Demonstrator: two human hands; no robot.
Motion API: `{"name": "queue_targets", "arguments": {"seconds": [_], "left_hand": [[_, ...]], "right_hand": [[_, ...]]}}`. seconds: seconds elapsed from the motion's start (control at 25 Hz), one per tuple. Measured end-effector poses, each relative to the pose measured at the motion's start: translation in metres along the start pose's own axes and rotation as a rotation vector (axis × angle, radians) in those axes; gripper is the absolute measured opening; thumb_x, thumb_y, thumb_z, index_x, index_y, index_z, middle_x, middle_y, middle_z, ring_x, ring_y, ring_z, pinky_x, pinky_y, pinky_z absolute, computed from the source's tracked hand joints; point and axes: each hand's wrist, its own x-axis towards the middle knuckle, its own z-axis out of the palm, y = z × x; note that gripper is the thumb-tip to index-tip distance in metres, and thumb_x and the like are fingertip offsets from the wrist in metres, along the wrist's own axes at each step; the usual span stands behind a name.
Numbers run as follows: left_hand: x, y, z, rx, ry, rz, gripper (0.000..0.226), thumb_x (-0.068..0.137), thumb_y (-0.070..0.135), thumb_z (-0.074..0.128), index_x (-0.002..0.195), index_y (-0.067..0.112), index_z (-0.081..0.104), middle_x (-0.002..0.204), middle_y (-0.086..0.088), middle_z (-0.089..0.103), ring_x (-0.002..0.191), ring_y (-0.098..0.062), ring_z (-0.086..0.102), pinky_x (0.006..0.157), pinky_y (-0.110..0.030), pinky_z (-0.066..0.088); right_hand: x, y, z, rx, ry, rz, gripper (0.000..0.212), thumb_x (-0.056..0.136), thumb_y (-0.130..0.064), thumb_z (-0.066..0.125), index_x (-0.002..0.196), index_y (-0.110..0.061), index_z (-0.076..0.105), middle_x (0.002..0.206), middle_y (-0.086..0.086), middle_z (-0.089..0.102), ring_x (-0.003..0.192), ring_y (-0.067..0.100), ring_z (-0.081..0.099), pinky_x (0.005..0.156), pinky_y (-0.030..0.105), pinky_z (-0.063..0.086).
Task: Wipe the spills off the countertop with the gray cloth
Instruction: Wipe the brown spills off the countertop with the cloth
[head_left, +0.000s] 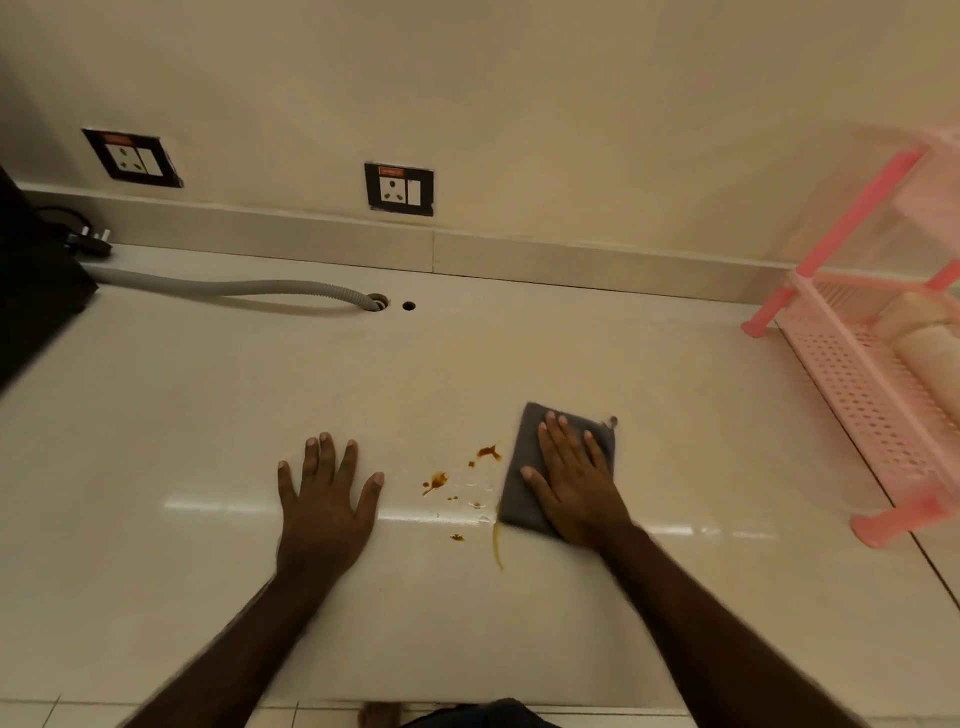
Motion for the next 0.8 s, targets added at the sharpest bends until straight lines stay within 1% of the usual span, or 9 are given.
{"name": "queue_targets", "arguments": {"seconds": [0.08, 0.12, 0.24, 0.36, 0.48, 0.6, 0.68, 0.76, 0.8], "left_hand": [[0.000, 0.002, 0.000, -0.001, -0.002, -0.002, 0.084, 0.096, 0.070, 0.006, 0.163, 0.020, 0.011, 0.173, -0.007, 0.000, 0.159, -0.020, -0.011, 0.127, -0.055, -0.010], [0.000, 0.002, 0.000, 0.005, -0.004, -0.004, 0.085, 0.096, 0.070, 0.005, 0.163, 0.020, 0.011, 0.173, -0.007, 0.000, 0.159, -0.020, -0.011, 0.127, -0.054, -0.010], [-0.001, 0.001, -0.001, 0.009, -0.005, -0.012, 0.084, 0.096, 0.070, 0.004, 0.164, 0.020, 0.010, 0.173, -0.007, -0.001, 0.159, -0.020, -0.011, 0.127, -0.054, -0.011], [-0.002, 0.001, -0.002, 0.008, -0.015, -0.012, 0.082, 0.097, 0.069, 0.006, 0.164, 0.022, 0.008, 0.173, -0.006, -0.003, 0.159, -0.020, -0.012, 0.127, -0.053, -0.011], [-0.003, 0.002, -0.001, 0.021, 0.008, -0.013, 0.080, 0.098, 0.068, 0.008, 0.164, 0.021, 0.012, 0.173, -0.008, 0.002, 0.160, -0.022, -0.007, 0.127, -0.054, -0.009], [-0.002, 0.002, -0.001, 0.020, -0.010, -0.016, 0.081, 0.098, 0.068, 0.006, 0.164, 0.022, 0.012, 0.173, -0.008, 0.002, 0.160, -0.022, -0.007, 0.127, -0.054, -0.009], [-0.001, 0.001, 0.000, 0.025, -0.011, -0.014, 0.082, 0.097, 0.068, 0.005, 0.164, 0.022, 0.011, 0.173, -0.008, 0.001, 0.160, -0.022, -0.008, 0.127, -0.054, -0.009], [-0.001, 0.000, 0.000, 0.016, -0.010, -0.012, 0.081, 0.098, 0.068, 0.006, 0.164, 0.022, 0.011, 0.173, -0.008, 0.000, 0.160, -0.022, -0.009, 0.127, -0.055, -0.009], [0.000, 0.000, 0.000, 0.012, -0.010, -0.011, 0.080, 0.098, 0.068, 0.008, 0.164, 0.021, 0.011, 0.173, -0.007, -0.001, 0.160, -0.022, -0.009, 0.127, -0.055, -0.009]], "right_hand": [[0.029, -0.004, -0.008, -0.050, -0.031, -0.077, 0.088, 0.098, -0.075, -0.006, 0.168, -0.022, -0.017, 0.177, -0.003, -0.023, 0.165, 0.015, -0.021, 0.135, 0.051, -0.006], [0.033, -0.006, -0.009, -0.072, -0.052, -0.132, 0.086, 0.099, -0.074, -0.005, 0.166, -0.024, -0.019, 0.178, -0.002, -0.022, 0.165, 0.015, -0.022, 0.135, 0.052, -0.005], [0.004, 0.007, -0.005, -0.102, -0.074, -0.191, 0.083, 0.101, -0.074, -0.003, 0.166, -0.026, -0.019, 0.177, -0.006, -0.025, 0.165, 0.013, -0.023, 0.135, 0.047, -0.010], [-0.060, 0.024, 0.005, -0.058, -0.037, -0.094, 0.087, 0.102, -0.079, -0.001, 0.170, -0.025, -0.014, 0.179, -0.007, -0.022, 0.165, 0.011, -0.021, 0.135, 0.047, -0.010], [-0.105, -0.004, 0.020, -0.057, -0.063, -0.012, 0.091, 0.101, -0.080, 0.001, 0.170, -0.023, -0.017, 0.177, -0.007, -0.029, 0.163, 0.011, -0.029, 0.134, 0.047, -0.015], [-0.112, -0.043, 0.031, -0.029, -0.066, 0.030, 0.098, 0.090, -0.084, -0.018, 0.166, -0.022, -0.027, 0.173, -0.003, -0.039, 0.160, 0.016, -0.037, 0.132, 0.047, -0.020], [-0.105, -0.060, 0.035, 0.059, -0.017, 0.141, 0.103, 0.083, -0.085, -0.028, 0.163, -0.021, -0.030, 0.171, -0.001, -0.041, 0.160, 0.018, -0.037, 0.132, 0.045, -0.022], [-0.101, -0.065, 0.038, 0.133, 0.049, 0.267, 0.103, 0.085, -0.084, -0.026, 0.165, -0.019, -0.024, 0.175, 0.002, -0.029, 0.163, 0.020, -0.028, 0.133, 0.045, -0.018], [-0.101, -0.063, 0.040, 0.144, 0.094, 0.296, 0.100, 0.091, -0.081, -0.019, 0.167, -0.017, -0.017, 0.178, 0.004, -0.019, 0.165, 0.020, -0.021, 0.135, 0.045, -0.013]]}}
